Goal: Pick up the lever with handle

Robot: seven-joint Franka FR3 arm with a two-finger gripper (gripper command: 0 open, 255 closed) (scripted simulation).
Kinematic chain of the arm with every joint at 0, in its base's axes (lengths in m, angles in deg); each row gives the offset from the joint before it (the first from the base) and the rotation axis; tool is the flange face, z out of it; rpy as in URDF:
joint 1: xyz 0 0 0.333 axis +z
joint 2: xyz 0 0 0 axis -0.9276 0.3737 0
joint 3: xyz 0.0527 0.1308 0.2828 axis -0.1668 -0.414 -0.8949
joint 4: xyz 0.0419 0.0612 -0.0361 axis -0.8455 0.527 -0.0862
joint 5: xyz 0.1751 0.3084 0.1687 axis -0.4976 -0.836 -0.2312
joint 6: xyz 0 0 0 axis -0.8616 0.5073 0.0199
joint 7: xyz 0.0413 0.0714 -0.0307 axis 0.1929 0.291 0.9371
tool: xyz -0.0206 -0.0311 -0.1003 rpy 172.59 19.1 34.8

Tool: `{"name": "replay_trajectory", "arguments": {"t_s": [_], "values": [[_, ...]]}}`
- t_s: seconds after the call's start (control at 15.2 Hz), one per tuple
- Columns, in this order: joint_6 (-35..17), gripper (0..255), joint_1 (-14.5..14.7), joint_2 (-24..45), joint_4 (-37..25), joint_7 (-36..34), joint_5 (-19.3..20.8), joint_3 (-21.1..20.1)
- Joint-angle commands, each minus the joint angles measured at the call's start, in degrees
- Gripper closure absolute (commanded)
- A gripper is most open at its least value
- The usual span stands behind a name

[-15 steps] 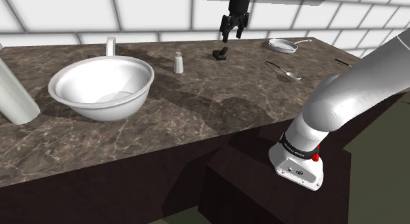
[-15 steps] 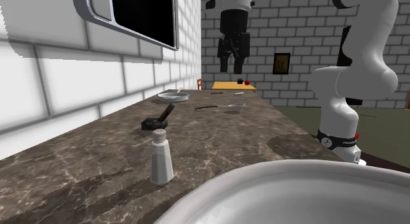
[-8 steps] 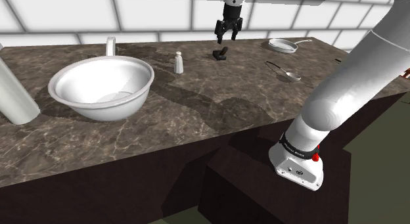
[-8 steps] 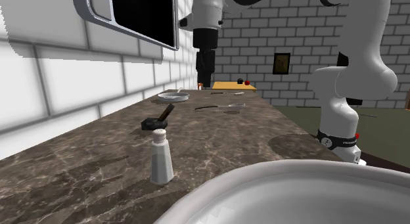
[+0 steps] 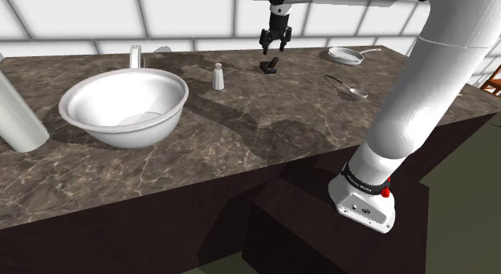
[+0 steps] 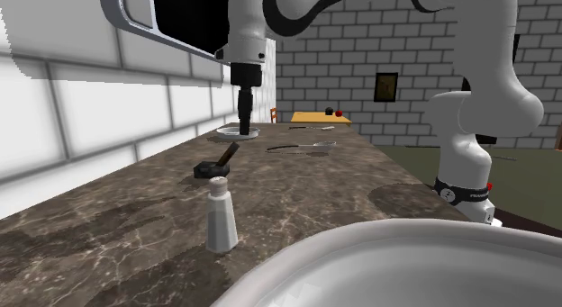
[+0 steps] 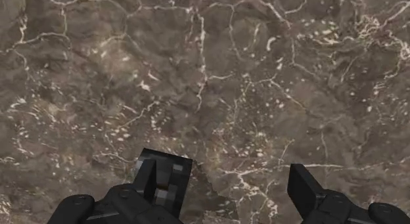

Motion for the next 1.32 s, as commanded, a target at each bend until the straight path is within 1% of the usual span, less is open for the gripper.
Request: {"name": "replay_trajectory", "arguments": {"t_s": [0.0, 0.4, 0.86, 0.99, 1.06, 1.25], "values": [[-0.6, 0, -1.0, 3.7, -3.3, 0.4, -1.0, 0.7], [-0.9, 0, -4.4, 15.0, -14.5, 1.2, -4.5, 1.8], [-5.6, 0, -4.6, 16.9, -11.8, 1.4, -5.0, 1.5], [-5.9, 0, -4.6, 17.1, -11.6, 1.4, -5.1, 1.5], [-5.9, 255, -4.6, 17.1, -11.6, 1.4, -5.1, 1.5], [-5.9, 255, -4.5, 17.1, -11.6, 1.4, -5.1, 1.5]]}}
